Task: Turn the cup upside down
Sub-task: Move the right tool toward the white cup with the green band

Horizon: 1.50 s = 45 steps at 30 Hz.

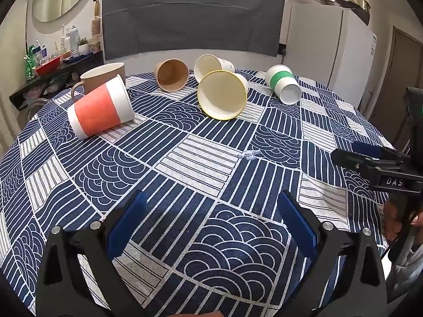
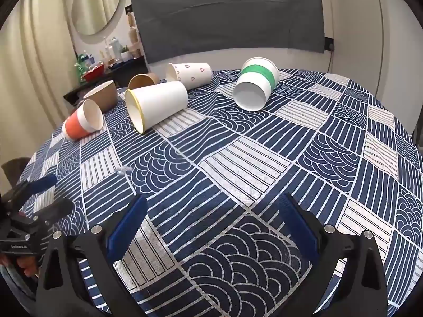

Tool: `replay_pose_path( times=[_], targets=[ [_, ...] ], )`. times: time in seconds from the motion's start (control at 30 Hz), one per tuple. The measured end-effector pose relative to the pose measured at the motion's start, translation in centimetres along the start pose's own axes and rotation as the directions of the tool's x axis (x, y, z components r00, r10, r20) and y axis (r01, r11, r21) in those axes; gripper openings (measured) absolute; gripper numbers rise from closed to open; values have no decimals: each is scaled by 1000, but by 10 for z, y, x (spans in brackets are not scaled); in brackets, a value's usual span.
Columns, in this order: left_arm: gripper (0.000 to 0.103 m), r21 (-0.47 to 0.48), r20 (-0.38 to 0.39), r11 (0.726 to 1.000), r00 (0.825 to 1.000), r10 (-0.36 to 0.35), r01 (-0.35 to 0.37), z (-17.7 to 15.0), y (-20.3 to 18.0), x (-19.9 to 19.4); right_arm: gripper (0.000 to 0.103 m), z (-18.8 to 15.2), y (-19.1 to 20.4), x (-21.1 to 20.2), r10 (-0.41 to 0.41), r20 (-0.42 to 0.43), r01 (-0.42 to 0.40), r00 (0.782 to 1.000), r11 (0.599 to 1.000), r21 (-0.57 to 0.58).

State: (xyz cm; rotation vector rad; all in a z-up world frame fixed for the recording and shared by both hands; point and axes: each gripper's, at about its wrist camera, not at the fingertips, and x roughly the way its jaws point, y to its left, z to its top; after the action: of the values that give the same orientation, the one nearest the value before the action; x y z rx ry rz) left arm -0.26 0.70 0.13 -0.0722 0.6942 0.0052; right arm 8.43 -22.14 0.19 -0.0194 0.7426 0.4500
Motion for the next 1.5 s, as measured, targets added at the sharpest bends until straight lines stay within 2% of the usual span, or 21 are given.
replay_pose_path(
  times=[0.53, 0.8, 1.07, 1.23, 1.37, 1.5],
  targets=[
    [97, 24, 26, 1000, 1000, -12, 11, -1, -4, -4, 95, 1, -1, 3, -59, -29, 59, 998, 998, 5],
    [97, 5, 19, 1000, 1000, -2, 2, -1, -2, -2, 95, 1, -6, 4, -108, -30, 109, 994, 993, 40],
    [97, 4, 31, 1000, 1000, 4, -4, -1, -1, -4, 95, 6, -8, 17, -131, -113, 136, 985, 990, 41],
    [97, 2, 41, 1000, 999, 6, -6, -1, -1, -6, 95, 20, -9, 26, -166, -143, 170, 976, 985, 13],
    [97, 1, 50, 1000, 999, 7, -7, -2, -1, -7, 95, 41, -13, 33, -204, -133, 207, 970, 978, 8],
    [97, -8, 35, 1000, 999, 11, -10, -1, 0, -5, 95, 65, -20, 43, -200, -154, 208, 968, 977, 37]
  ],
)
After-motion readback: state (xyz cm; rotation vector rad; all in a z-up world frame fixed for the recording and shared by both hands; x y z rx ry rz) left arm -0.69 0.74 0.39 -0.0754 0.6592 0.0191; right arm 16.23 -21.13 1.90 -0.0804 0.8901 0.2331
